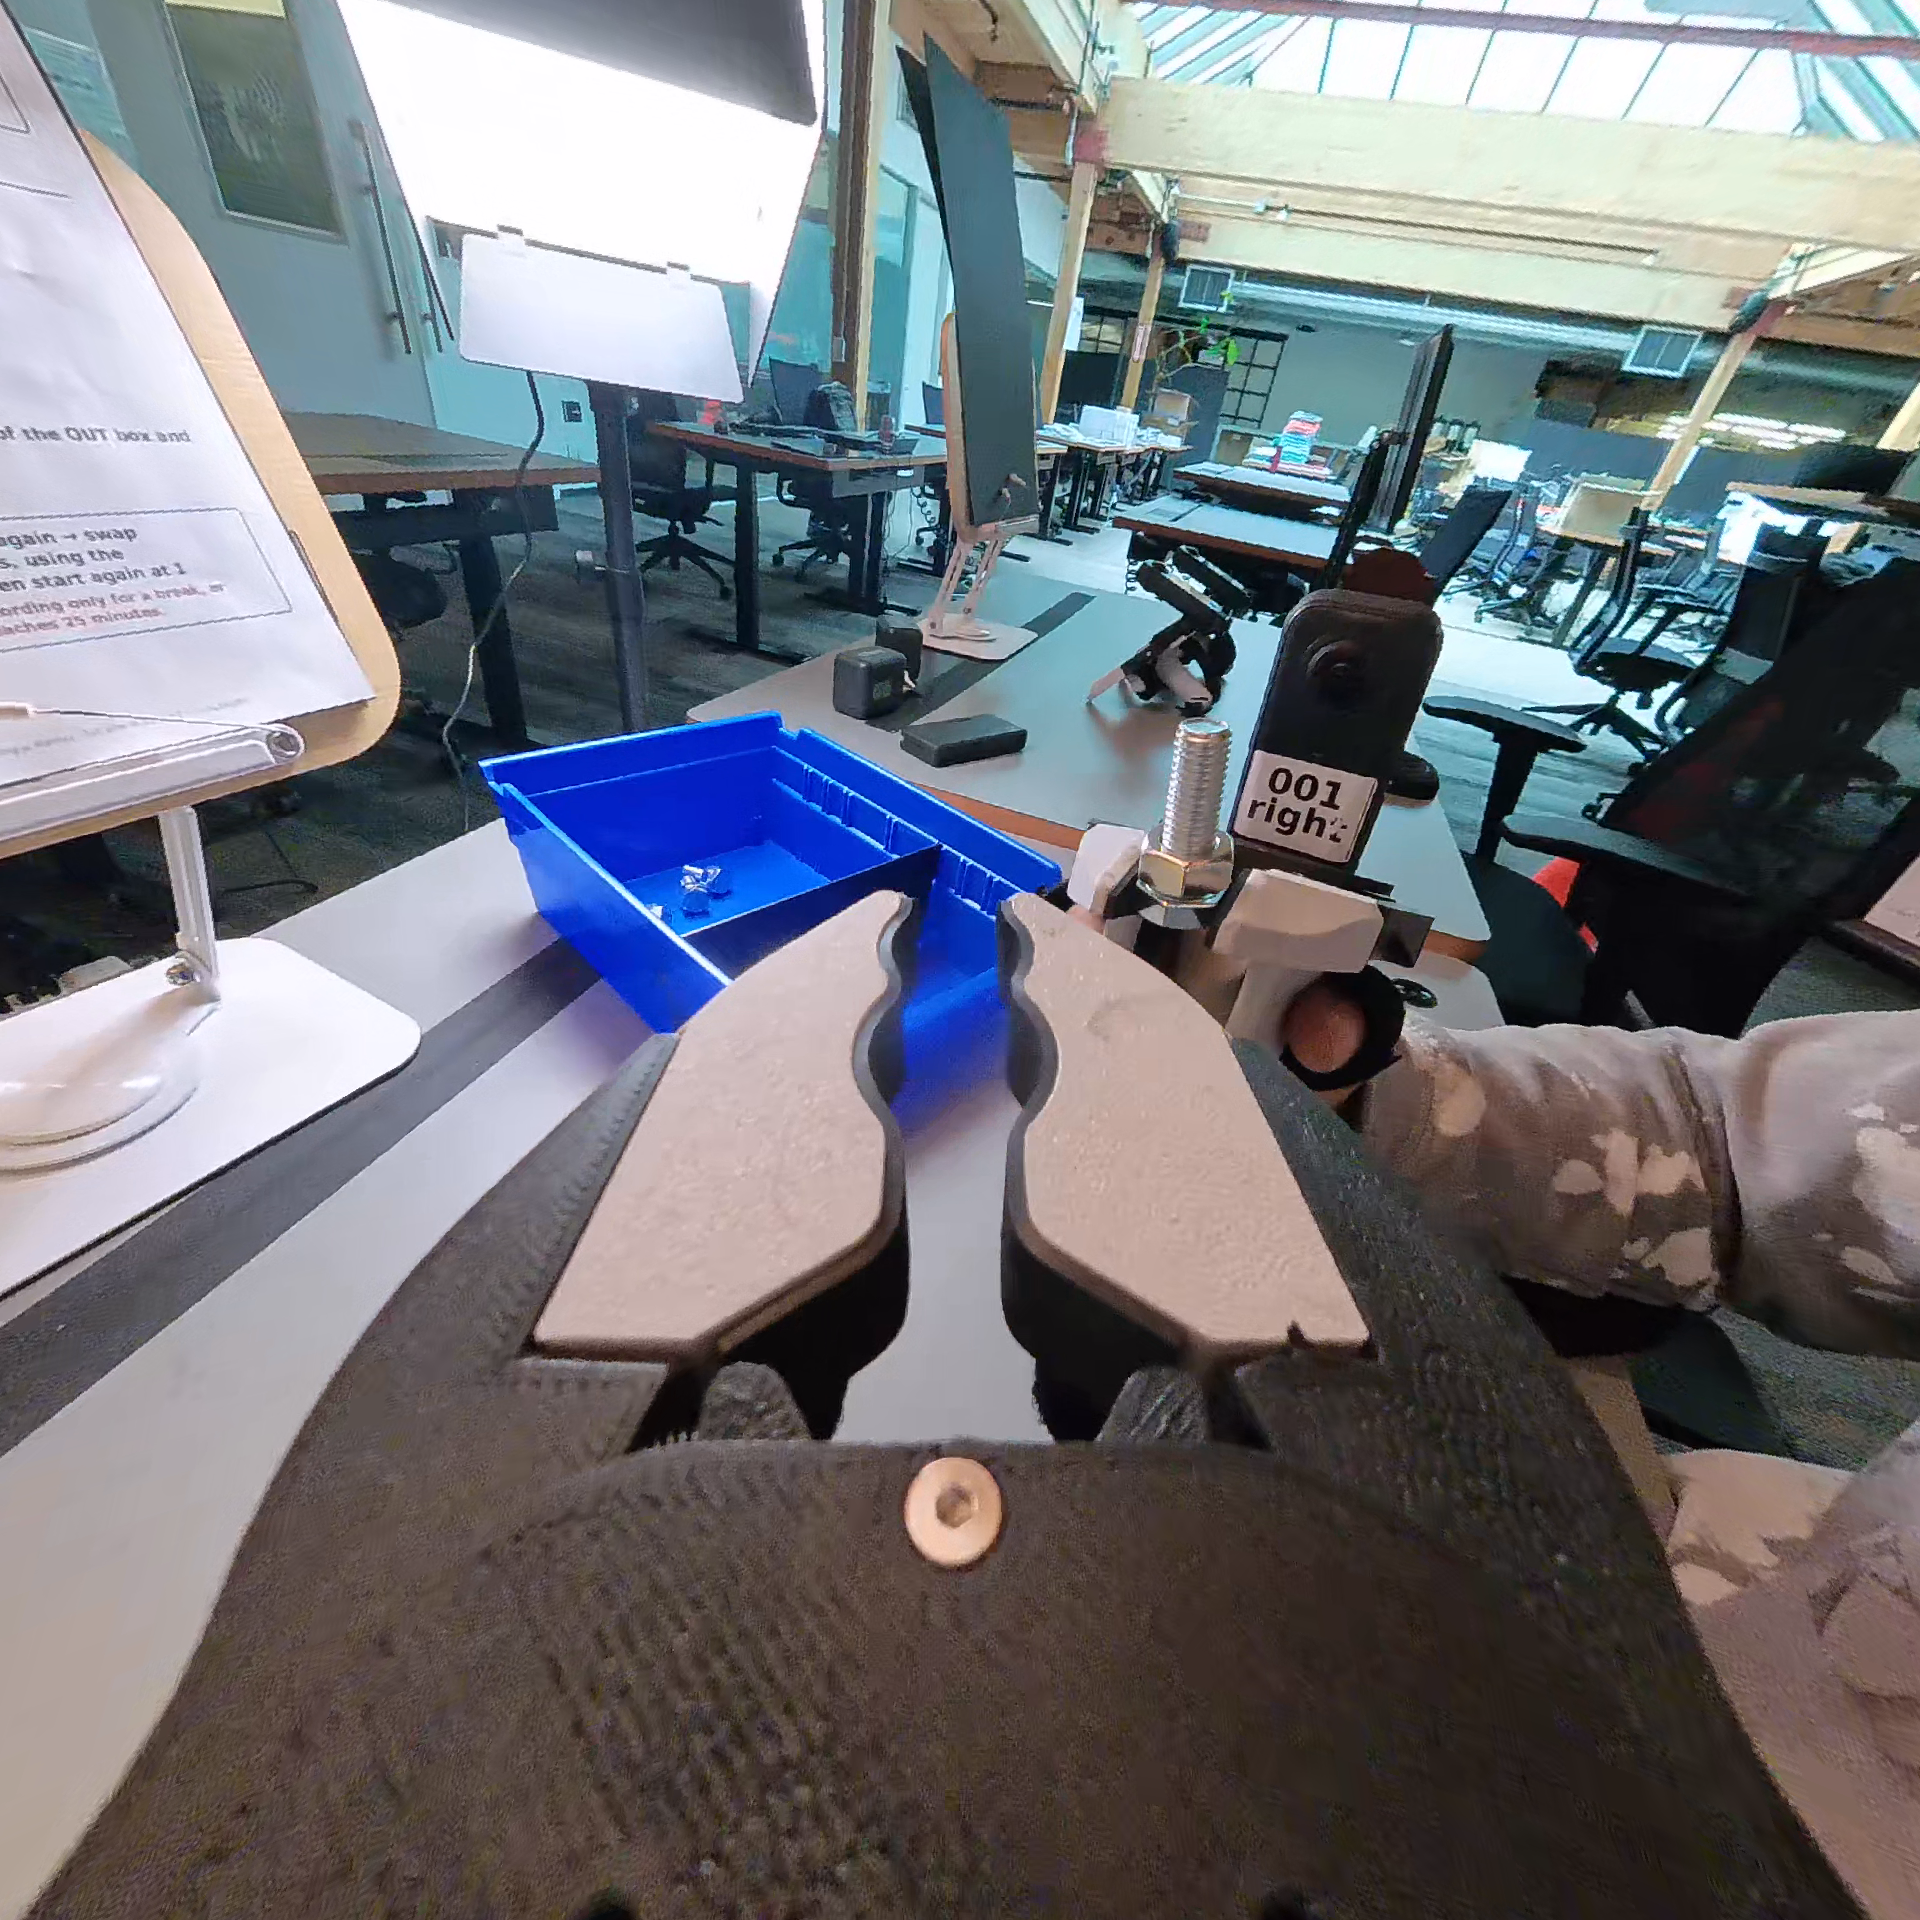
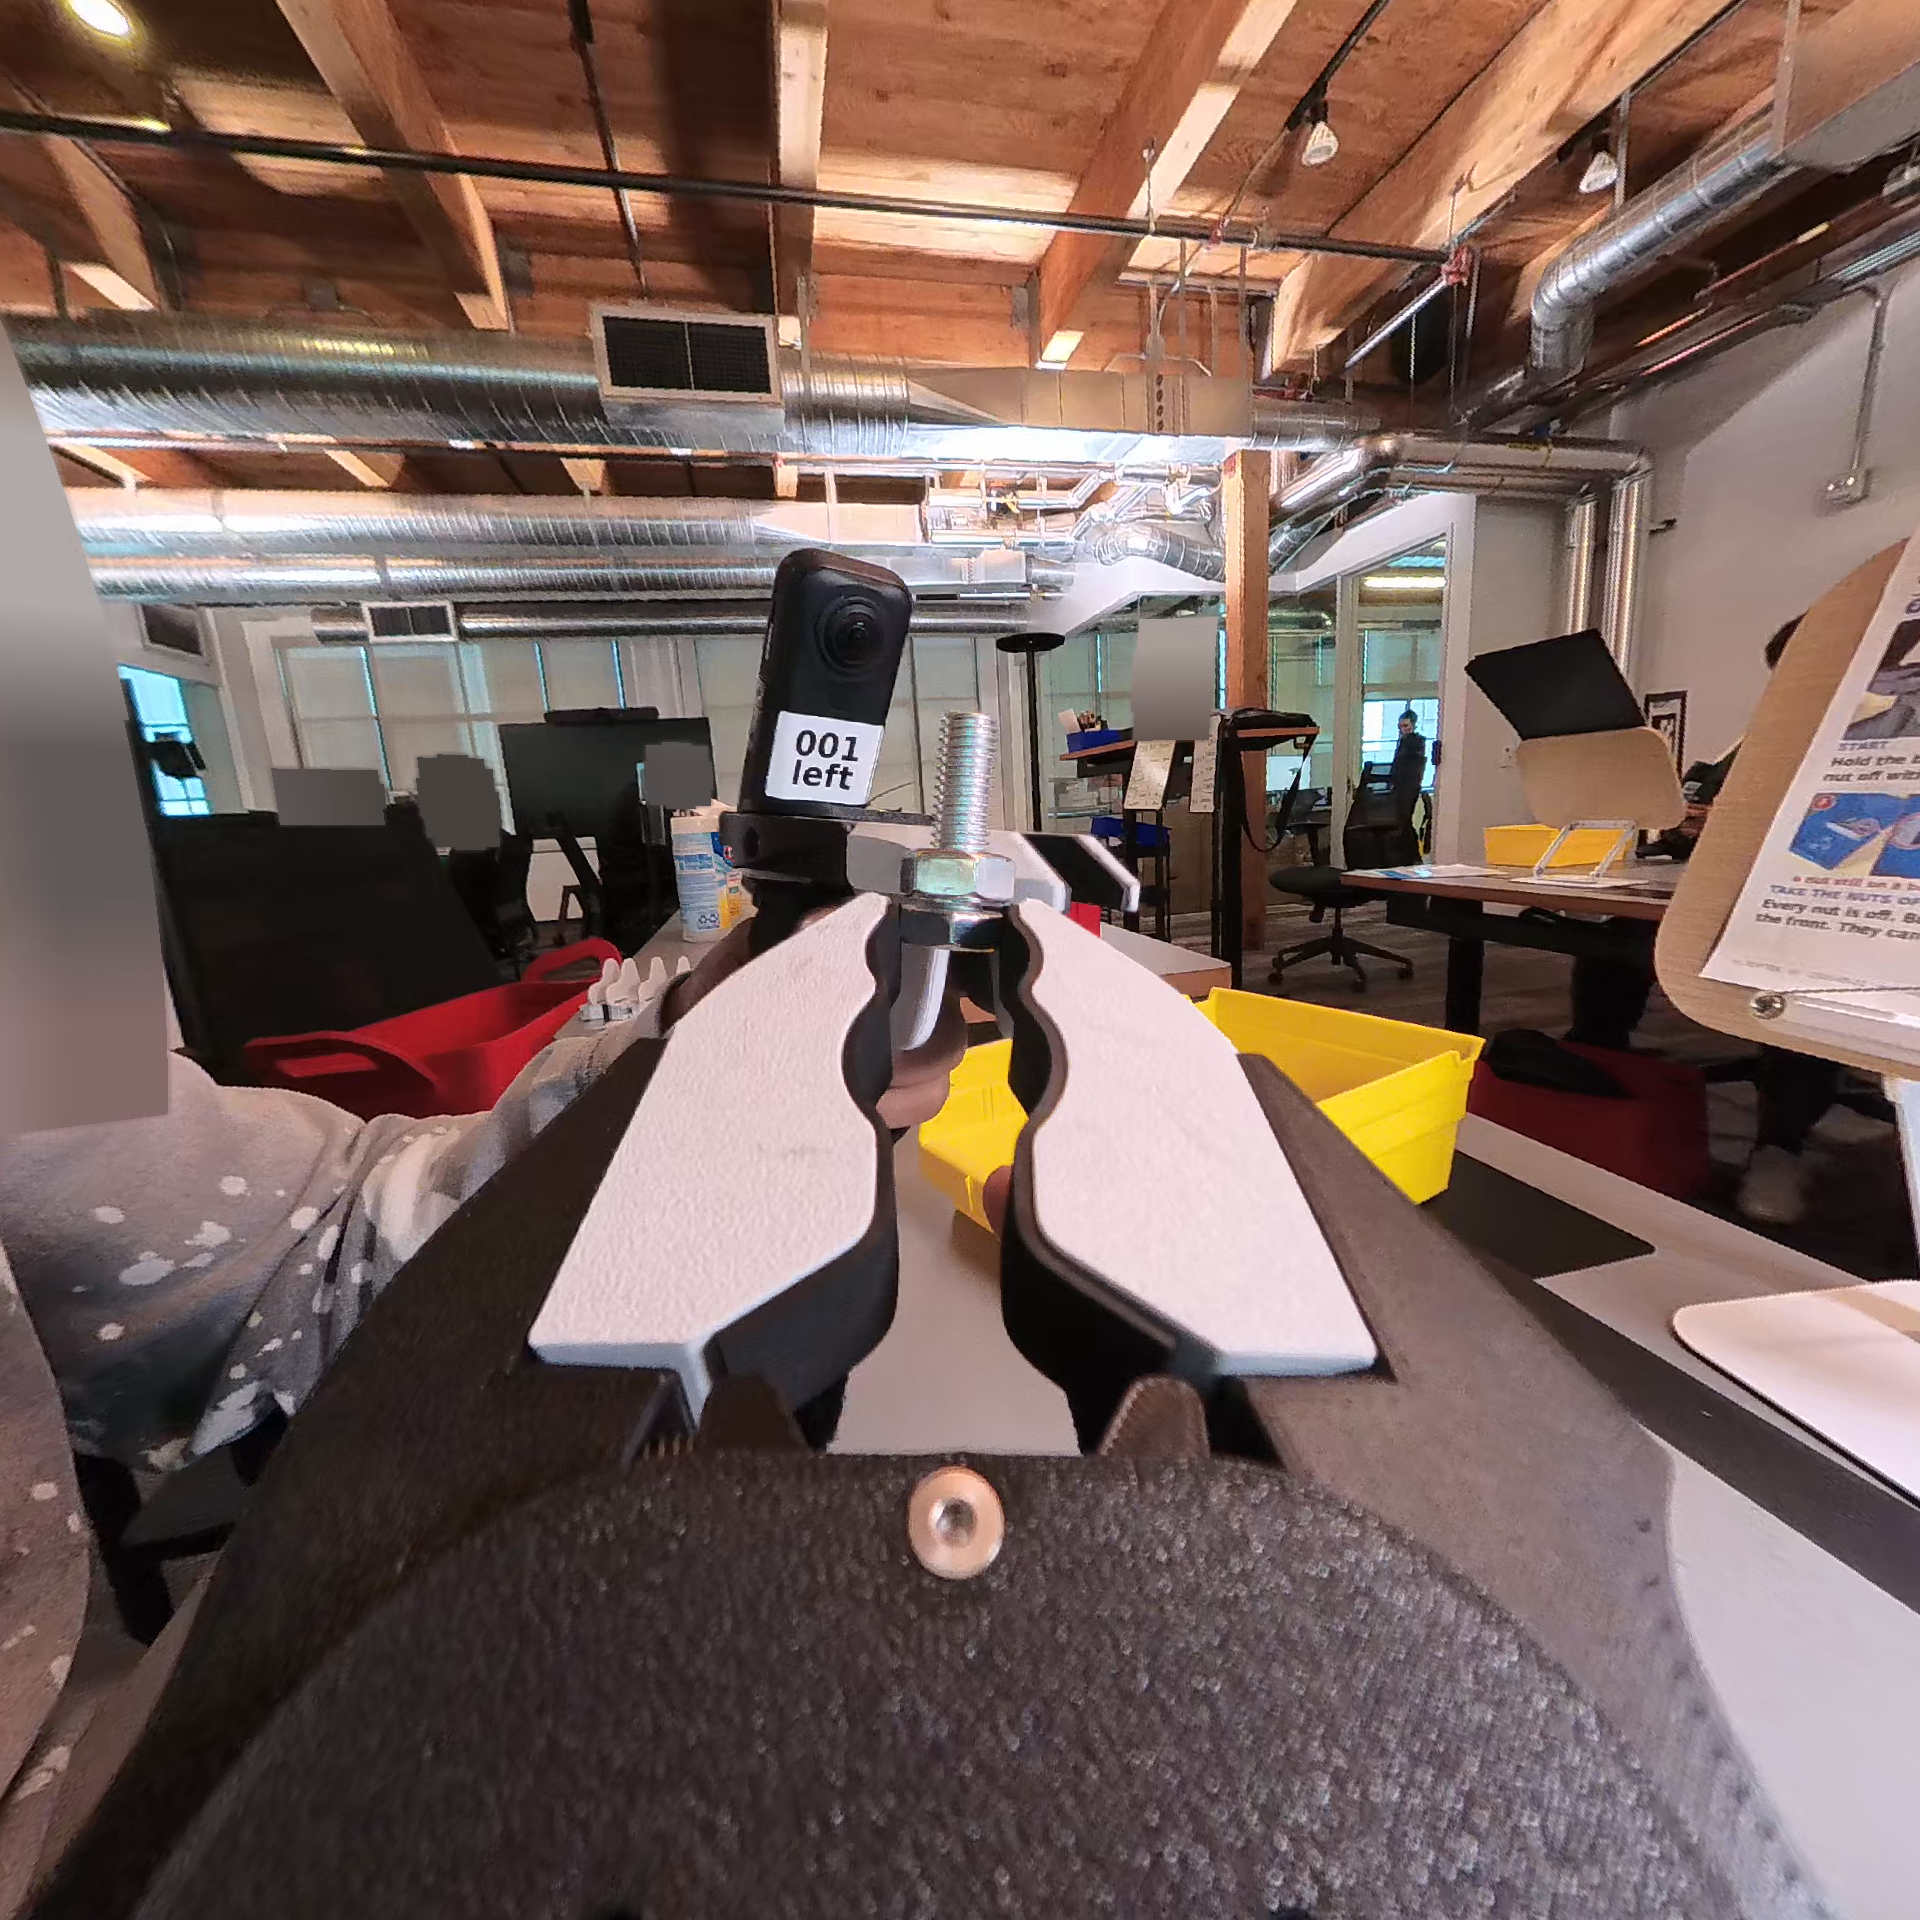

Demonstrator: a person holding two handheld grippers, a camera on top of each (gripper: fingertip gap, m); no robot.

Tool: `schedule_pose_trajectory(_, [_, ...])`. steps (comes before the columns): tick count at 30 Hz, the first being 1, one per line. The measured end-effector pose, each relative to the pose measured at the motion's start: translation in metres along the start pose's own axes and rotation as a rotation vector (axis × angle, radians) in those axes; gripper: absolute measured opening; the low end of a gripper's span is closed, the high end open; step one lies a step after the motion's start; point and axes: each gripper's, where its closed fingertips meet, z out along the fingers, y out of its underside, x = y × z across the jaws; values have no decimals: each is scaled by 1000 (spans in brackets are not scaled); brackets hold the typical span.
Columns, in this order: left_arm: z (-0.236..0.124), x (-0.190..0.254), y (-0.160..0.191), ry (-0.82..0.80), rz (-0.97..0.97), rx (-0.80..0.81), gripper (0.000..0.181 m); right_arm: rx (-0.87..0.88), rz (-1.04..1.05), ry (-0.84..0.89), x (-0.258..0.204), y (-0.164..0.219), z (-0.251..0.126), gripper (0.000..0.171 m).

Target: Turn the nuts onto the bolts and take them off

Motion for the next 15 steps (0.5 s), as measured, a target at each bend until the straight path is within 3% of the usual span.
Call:
schedule_pose_trajectory(7, [-7,-29,0,-115,-30,79,0,-75,-23,129,28,1,-9,18])
schedule_pose_trajectory(15, [-17,-68,6,-271,-46,108,0,-312,-49,651,152,-34,-87,18])
